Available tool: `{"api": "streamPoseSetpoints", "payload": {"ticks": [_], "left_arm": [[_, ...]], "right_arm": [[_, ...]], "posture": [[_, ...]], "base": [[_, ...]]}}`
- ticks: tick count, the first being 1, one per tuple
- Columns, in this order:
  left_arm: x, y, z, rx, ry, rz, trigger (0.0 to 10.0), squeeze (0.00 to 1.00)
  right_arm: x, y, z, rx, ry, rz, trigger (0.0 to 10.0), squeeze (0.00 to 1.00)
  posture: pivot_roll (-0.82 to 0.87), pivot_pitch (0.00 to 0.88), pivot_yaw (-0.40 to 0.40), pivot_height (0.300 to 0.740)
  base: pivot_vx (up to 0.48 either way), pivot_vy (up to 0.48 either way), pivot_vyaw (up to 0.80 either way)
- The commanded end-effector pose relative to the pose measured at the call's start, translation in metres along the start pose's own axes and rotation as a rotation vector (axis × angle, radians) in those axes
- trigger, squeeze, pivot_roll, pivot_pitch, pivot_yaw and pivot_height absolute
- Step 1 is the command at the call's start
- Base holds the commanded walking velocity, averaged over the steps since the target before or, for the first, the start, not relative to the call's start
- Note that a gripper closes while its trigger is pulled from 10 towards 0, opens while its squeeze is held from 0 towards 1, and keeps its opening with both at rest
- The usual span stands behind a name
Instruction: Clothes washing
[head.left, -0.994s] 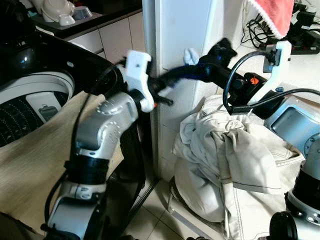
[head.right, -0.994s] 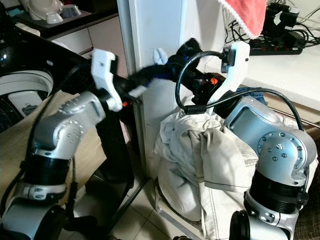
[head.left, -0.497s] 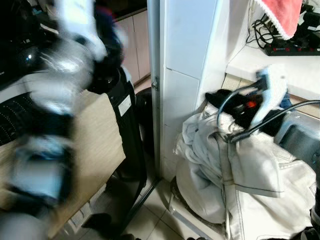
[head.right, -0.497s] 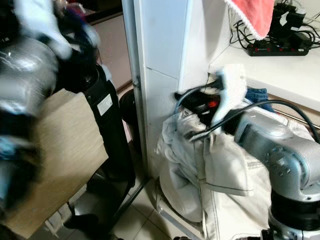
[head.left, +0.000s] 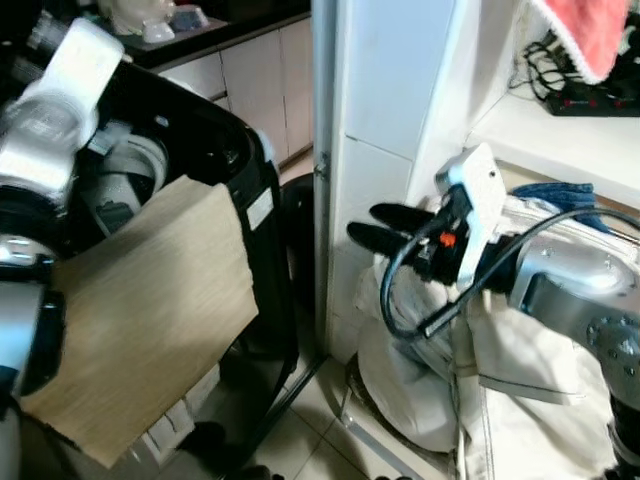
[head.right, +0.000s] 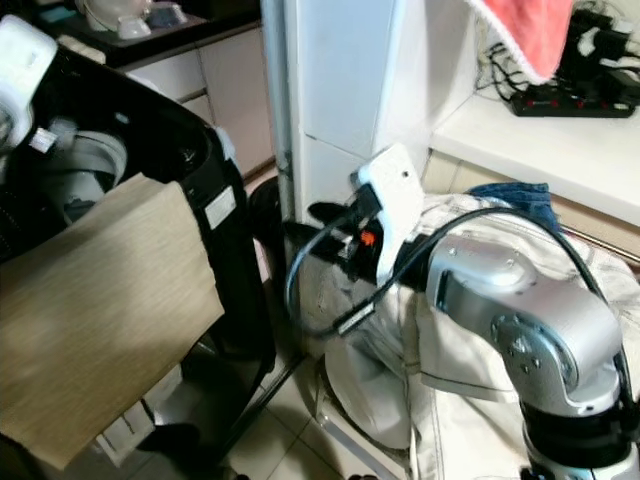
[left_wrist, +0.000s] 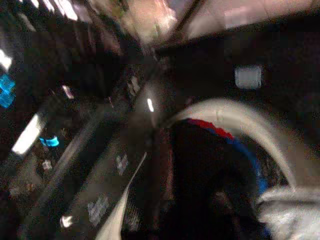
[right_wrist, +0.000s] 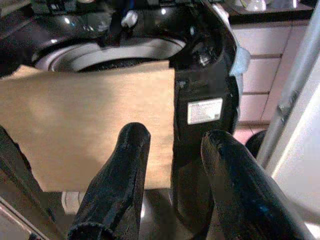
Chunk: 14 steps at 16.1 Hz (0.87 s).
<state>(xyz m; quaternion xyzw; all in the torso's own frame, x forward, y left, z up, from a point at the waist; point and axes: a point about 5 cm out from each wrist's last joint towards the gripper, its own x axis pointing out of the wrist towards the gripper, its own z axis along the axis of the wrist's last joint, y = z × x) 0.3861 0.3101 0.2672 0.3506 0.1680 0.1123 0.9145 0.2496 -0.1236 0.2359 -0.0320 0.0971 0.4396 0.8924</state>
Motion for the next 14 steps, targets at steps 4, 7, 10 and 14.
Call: {"api": "streamPoseSetpoints", "payload": {"ticks": [4,7,10,14], "left_arm": [[0.0,0.007,-0.013,0.073,0.091,-0.041,10.0,1.0],[0.001,0.006,-0.017,0.098,0.126,-0.077,10.0,1.0],[0.001,0.006,-0.025,0.168,0.145,-0.066,10.0,1.0],[0.002,-0.01,-0.034,0.3,0.192,-0.228,10.0,1.0]], "right_arm": [[0.0,0.003,0.0,-0.035,0.008,0.008,10.0,0.0],[0.0,0.0,-0.001,-0.046,0.016,-0.004,10.0,0.0],[0.002,-0.009,-0.002,-0.023,0.019,-0.09,10.0,0.0],[0.001,-0.015,-0.007,-0.048,0.051,-0.146,10.0,0.0]], "posture": [[-0.07,0.0,0.051,0.74],[-0.07,0.0,0.051,0.74],[-0.07,0.0,0.058,0.74],[-0.07,0.0,0.071,0.74]], "base": [[0.0,0.0,0.0],[0.0,0.0,0.0],[0.0,0.0,0.0],[0.0,0.0,0.0]]}}
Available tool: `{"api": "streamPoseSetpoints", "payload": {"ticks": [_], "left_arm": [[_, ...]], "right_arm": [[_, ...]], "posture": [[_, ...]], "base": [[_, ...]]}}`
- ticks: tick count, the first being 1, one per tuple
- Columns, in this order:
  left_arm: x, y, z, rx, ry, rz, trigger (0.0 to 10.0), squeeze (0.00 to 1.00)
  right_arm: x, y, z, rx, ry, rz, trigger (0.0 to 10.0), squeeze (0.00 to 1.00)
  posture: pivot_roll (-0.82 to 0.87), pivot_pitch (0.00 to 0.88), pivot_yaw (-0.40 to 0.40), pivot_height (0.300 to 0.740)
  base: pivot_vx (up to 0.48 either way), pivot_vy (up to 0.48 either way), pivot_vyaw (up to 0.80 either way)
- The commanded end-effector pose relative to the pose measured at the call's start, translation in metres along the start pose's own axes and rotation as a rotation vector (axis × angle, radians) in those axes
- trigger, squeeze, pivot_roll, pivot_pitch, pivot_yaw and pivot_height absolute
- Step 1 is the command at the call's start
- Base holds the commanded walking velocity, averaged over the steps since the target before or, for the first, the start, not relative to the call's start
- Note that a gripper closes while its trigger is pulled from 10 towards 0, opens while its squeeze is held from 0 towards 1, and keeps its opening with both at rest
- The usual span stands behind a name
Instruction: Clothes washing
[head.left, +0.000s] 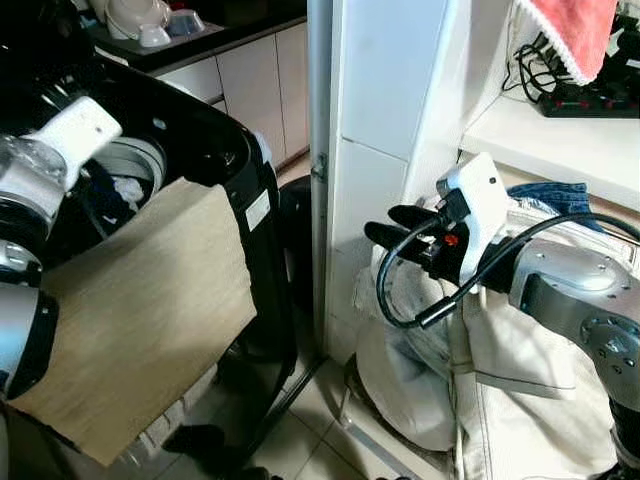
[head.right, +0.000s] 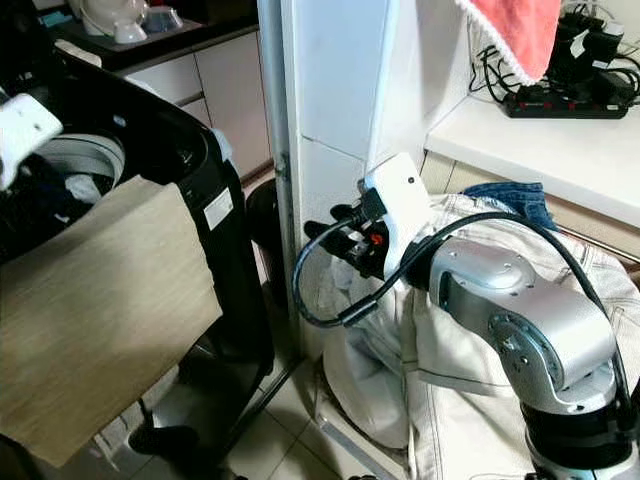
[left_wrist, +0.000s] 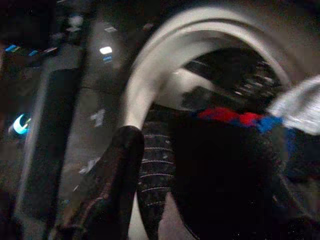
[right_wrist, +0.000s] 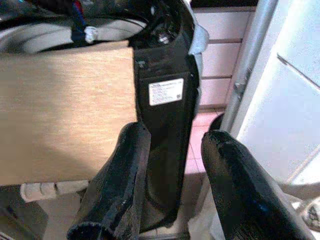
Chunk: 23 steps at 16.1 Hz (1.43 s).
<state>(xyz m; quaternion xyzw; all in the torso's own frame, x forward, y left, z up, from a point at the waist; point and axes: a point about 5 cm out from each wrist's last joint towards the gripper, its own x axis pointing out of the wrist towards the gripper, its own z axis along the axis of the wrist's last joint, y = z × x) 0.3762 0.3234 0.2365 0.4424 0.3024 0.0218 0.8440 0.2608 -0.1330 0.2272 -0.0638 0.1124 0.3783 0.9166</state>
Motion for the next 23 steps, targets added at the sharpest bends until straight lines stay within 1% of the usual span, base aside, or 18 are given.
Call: {"api": "streamPoseSetpoints", "payload": {"ticks": [1,2,4,5,6,7,8,9,10,11,12,13,14,15,16,18,20,23], "left_arm": [[0.002,-0.009,-0.001,0.068,0.01,-0.088,10.0,1.0],[0.002,-0.012,-0.001,0.085,0.012,-0.117,10.0,1.0],[0.005,-0.018,-0.002,0.205,0.004,-0.126,10.0,1.0],[0.006,-0.02,0.0,0.256,-0.009,-0.119,10.0,0.1],[0.006,-0.022,0.001,0.283,-0.022,-0.134,10.0,0.0],[0.006,-0.023,0.002,0.302,-0.02,-0.142,10.0,0.0],[0.004,-0.018,0.006,0.348,-0.045,-0.099,10.0,0.0],[0.003,-0.018,0.008,0.392,-0.049,-0.11,10.0,0.0],[0.001,-0.011,0.011,0.394,-0.06,-0.067,10.0,0.0],[-0.003,0.002,0.021,0.374,-0.111,0.041,10.0,0.0],[-0.005,0.003,0.023,0.388,-0.103,-0.017,10.0,0.0],[-0.008,0.008,0.028,0.384,-0.128,0.018,10.0,0.0],[-0.011,0.008,0.032,0.289,-0.126,-0.089,10.0,0.0],[-0.012,0.01,0.034,0.298,-0.139,-0.078,10.0,1.0],[-0.013,0.015,0.036,0.287,-0.165,-0.001,10.0,1.0],[-0.014,0.018,0.036,0.248,-0.165,0.034,10.0,1.0],[-0.015,0.023,0.037,0.241,-0.159,0.071,10.0,1.0],[-0.012,0.016,0.021,0.311,-0.029,-0.048,10.0,1.0]], "right_arm": [[-0.001,-0.001,0.002,-0.023,-0.005,-0.013,10.0,0.0],[-0.001,-0.001,0.002,-0.024,-0.006,-0.014,10.0,0.0],[-0.002,0.001,0.002,-0.04,-0.005,-0.003,10.0,0.0],[-0.001,0.005,0.001,-0.059,-0.001,0.024,10.0,0.0],[-0.001,0.01,0.0,-0.084,0.005,0.068,10.0,0.0],[-0.001,0.015,-0.001,-0.101,0.01,0.105,10.0,0.0],[-0.002,0.019,-0.001,-0.119,0.012,0.14,10.0,0.0],[-0.003,0.02,-0.001,-0.123,0.012,0.151,10.0,0.0],[-0.002,0.018,-0.001,-0.126,0.008,0.14,10.0,0.0],[-0.001,0.014,0.0,-0.128,0.004,0.106,10.0,0.0],[-0.001,0.011,0.0,-0.125,0.003,0.089,10.0,0.0],[0.0,0.011,0.0,-0.132,0.001,0.09,10.0,0.0],[0.0,0.01,0.0,-0.134,-0.005,0.082,10.0,0.0],[0.001,0.009,0.0,-0.131,-0.007,0.066,10.0,0.0],[0.001,0.007,0.0,-0.126,-0.01,0.051,10.0,0.0],[0.001,0.006,0.0,-0.118,-0.016,0.036,10.0,0.0],[0.001,0.005,-0.001,-0.118,-0.012,0.024,10.0,0.0],[0.003,0.0,-0.003,-0.126,0.003,-0.031,10.0,0.0]], "posture": [[-0.07,0.0,0.071,0.74],[-0.07,0.0,0.071,0.74],[-0.07,0.0,0.068,0.74],[-0.07,0.0,0.065,0.74],[-0.07,0.0,0.064,0.74],[-0.07,0.0,0.061,0.74],[-0.07,0.0,0.056,0.74],[-0.07,0.0,0.056,0.74],[-0.07,0.0,0.059,0.74],[-0.06,0.0,0.057,0.74],[-0.06,0.0,0.057,0.74],[-0.06,0.0,0.063,0.74],[-0.06,0.0,0.063,0.74],[-0.06,0.0,0.069,0.74],[-0.06,0.0,0.07,0.74],[-0.06,0.0,0.071,0.74],[-0.06,0.0,0.071,0.74],[-0.06,0.0,0.073,0.74]], "base": [[0.0,0.0,0.0],[0.0,0.0,0.0],[0.0,0.0,0.0],[0.0,0.0,0.0],[0.0,0.0,0.0],[0.0,0.0,0.0],[0.0,0.0,0.0],[0.0,0.0,0.0],[0.0,0.0,0.0],[0.0,0.0,0.0],[0.0,0.0,0.0],[0.0,0.0,0.0],[0.0,0.0,0.0],[0.0,0.0,0.0],[0.0,0.0,0.0],[0.0,0.0,0.0],[0.0,0.0,0.0],[0.0,0.0,0.0]]}}
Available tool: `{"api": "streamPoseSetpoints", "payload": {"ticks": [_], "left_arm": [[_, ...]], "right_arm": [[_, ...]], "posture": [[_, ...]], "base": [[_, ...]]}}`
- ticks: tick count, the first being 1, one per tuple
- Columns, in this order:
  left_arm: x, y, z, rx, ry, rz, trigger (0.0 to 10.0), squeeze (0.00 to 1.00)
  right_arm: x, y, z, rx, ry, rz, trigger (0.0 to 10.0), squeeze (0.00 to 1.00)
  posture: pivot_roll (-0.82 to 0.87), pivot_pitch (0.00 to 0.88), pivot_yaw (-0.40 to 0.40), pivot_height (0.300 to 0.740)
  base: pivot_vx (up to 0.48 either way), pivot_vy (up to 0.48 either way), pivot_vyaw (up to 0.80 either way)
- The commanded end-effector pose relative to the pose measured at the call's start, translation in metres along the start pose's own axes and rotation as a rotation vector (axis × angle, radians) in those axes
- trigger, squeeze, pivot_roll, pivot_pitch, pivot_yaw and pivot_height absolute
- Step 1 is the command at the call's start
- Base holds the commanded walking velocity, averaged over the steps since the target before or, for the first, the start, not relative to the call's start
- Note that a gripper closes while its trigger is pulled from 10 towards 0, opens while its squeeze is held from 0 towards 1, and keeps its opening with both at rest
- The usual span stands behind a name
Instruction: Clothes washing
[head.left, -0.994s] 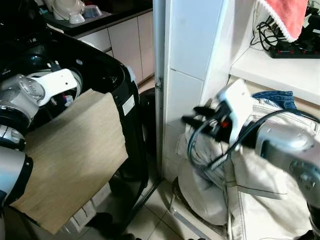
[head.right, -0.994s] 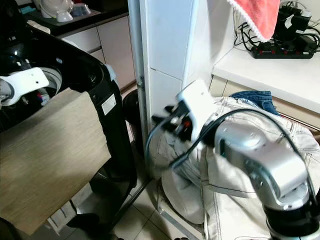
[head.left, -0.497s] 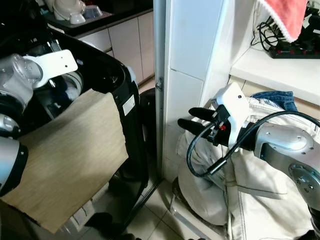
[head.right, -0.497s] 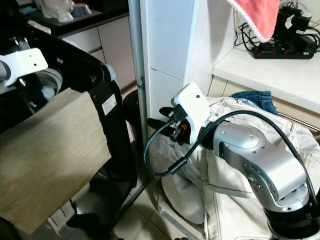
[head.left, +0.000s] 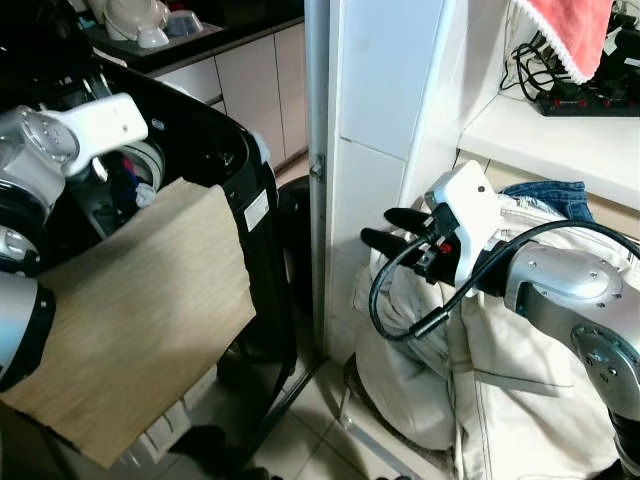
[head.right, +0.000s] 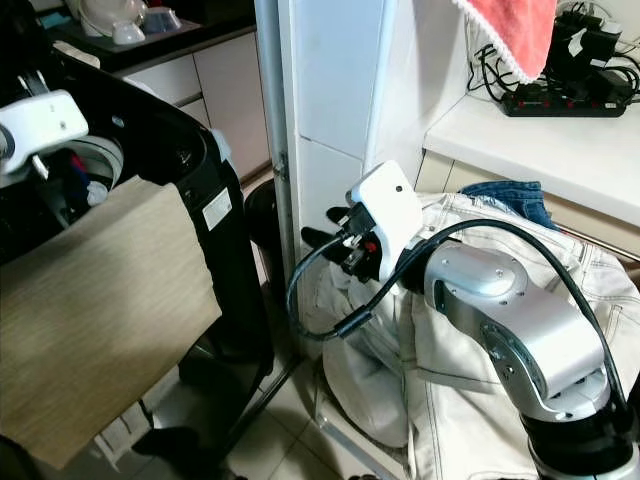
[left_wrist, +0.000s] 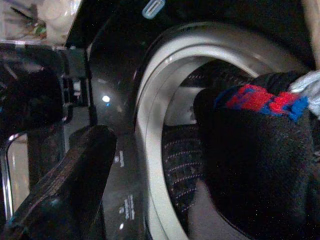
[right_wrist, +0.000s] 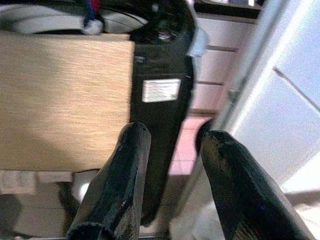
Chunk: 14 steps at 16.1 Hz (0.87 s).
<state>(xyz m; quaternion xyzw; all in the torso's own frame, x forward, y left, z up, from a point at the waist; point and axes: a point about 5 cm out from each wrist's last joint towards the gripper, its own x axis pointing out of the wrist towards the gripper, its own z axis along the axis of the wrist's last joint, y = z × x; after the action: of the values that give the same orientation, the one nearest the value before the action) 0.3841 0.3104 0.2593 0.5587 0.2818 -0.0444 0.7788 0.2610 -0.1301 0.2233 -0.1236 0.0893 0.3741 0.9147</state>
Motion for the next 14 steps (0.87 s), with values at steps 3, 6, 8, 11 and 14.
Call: {"api": "streamPoseSetpoints", "payload": {"ticks": [3,6,8,11,14], "left_arm": [[-0.009,0.021,-0.011,0.006,0.034,0.144,10.0,0.0],[-0.002,-0.012,-0.028,0.143,0.121,-0.192,10.0,0.0],[0.003,-0.036,-0.037,0.129,0.108,-0.346,10.0,0.0],[0.006,-0.019,-0.023,0.037,-0.023,-0.004,10.0,0.0],[-0.006,0.011,0.003,-0.124,-0.2,0.188,10.0,0.0]], "right_arm": [[0.0,-0.013,-0.004,0.043,0.014,-0.11,10.0,0.0],[0.0,-0.01,0.0,0.041,-0.007,-0.091,10.0,0.0],[-0.001,-0.005,-0.004,0.037,0.011,-0.079,10.0,0.0],[-0.003,-0.012,-0.003,0.073,-0.007,-0.155,10.0,0.0],[-0.008,-0.023,-0.002,0.1,-0.02,-0.231,10.0,0.0]], "posture": [[-0.09,0.0,0.079,0.74],[-0.09,0.0,0.082,0.74],[-0.09,0.0,0.082,0.74],[-0.1,0.0,0.082,0.74],[-0.1,0.0,0.079,0.74]], "base": [[0.0,0.0,0.0],[0.0,0.0,0.0],[0.0,0.0,0.0],[0.0,0.0,0.0],[0.0,0.0,0.0]]}}
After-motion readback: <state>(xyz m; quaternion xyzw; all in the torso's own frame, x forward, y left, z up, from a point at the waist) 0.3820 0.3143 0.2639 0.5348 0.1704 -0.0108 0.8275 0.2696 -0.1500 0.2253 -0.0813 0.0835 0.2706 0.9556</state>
